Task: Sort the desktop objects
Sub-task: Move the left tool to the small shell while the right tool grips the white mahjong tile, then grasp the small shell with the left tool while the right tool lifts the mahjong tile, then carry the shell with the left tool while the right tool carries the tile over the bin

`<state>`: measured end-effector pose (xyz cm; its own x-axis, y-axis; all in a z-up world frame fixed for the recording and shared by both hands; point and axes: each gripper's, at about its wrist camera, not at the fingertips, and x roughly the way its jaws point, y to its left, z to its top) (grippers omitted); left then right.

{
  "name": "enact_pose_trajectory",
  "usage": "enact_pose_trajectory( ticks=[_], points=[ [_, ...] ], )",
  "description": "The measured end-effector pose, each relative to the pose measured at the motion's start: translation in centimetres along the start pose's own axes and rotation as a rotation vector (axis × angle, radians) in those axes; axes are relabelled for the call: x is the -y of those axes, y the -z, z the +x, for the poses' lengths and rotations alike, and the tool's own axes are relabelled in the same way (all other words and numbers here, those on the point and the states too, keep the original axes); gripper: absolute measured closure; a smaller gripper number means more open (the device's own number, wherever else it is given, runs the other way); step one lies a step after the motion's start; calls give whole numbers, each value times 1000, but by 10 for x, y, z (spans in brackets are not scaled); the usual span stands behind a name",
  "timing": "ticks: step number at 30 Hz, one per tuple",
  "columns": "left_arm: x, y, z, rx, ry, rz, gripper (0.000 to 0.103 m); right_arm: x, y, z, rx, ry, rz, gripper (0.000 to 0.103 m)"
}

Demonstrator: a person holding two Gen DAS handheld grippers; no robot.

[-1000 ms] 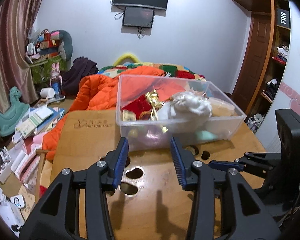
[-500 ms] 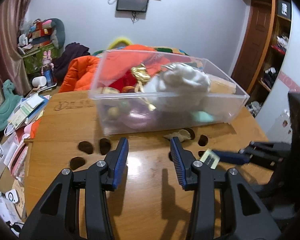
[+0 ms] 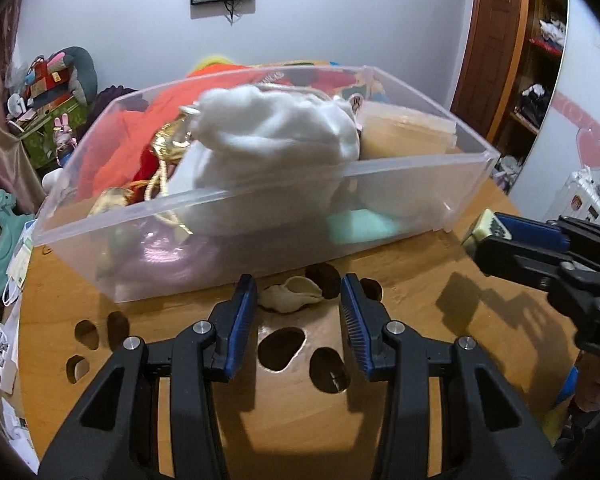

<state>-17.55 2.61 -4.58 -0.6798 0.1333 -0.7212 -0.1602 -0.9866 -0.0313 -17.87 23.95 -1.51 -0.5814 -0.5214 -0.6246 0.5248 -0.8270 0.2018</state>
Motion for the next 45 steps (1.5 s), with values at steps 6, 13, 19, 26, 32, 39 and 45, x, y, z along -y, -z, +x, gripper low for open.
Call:
enact_pose_trajectory(
  ticks=[6,13,19,26,32,39,45],
  points=[
    [10,1,2,1,-50,40,61,5,2,-1,8,-24,1,72],
    [1,2,-3,12,-21,-2,70,3,4,-3,15,-32,7,72],
    [6,8,-13,34,-29,16,71,1,4,-6,20,-29,9,72],
    [-1,8,-37,85,-11,-10,71,-4,0,-12,35,-35,5,72],
    [-12,3,-63,153,0,-35,71,-13,-7,-18,49,-24,-16,72],
    [-25,-4,-82,222,13,-59,71,-21,-21,-24,73,0,-43,72],
    [-45,-12,-84,243,25,-95,71,-26,-37,-22,79,30,-81,72]
  ],
)
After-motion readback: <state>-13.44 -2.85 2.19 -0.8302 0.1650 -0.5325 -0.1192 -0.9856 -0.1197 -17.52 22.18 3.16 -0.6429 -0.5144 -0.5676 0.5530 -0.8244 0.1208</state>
